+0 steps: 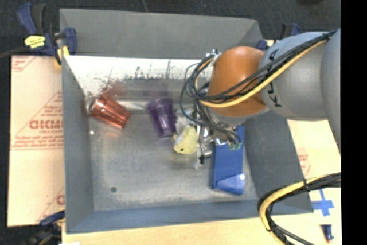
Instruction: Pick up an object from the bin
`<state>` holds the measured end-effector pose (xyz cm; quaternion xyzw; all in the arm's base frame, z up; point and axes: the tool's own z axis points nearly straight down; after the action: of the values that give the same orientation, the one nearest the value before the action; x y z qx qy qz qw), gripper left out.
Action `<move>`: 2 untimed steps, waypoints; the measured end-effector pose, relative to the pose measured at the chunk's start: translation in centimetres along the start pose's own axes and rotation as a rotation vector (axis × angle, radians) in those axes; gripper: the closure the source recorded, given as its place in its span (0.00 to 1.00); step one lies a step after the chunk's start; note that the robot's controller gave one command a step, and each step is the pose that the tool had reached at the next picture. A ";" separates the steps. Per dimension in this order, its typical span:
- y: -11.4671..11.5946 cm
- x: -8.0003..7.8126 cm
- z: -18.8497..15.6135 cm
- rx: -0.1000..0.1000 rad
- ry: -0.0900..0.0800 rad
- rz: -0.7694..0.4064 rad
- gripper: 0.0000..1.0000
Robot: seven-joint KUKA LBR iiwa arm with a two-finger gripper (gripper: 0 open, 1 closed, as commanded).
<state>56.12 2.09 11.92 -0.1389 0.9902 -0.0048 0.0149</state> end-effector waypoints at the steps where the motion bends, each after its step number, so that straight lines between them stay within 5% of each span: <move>1: -0.7 0.6 4.6 -0.005 0.010 0.004 0.00; 2: -4.1 -1.4 4.9 0.000 -0.009 0.131 1.00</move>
Offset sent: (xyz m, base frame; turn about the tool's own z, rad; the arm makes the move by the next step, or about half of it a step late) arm 0.0243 -0.0353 -0.0492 0.1322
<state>58.70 -1.47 7.11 -0.0737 0.9971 -0.0030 0.0194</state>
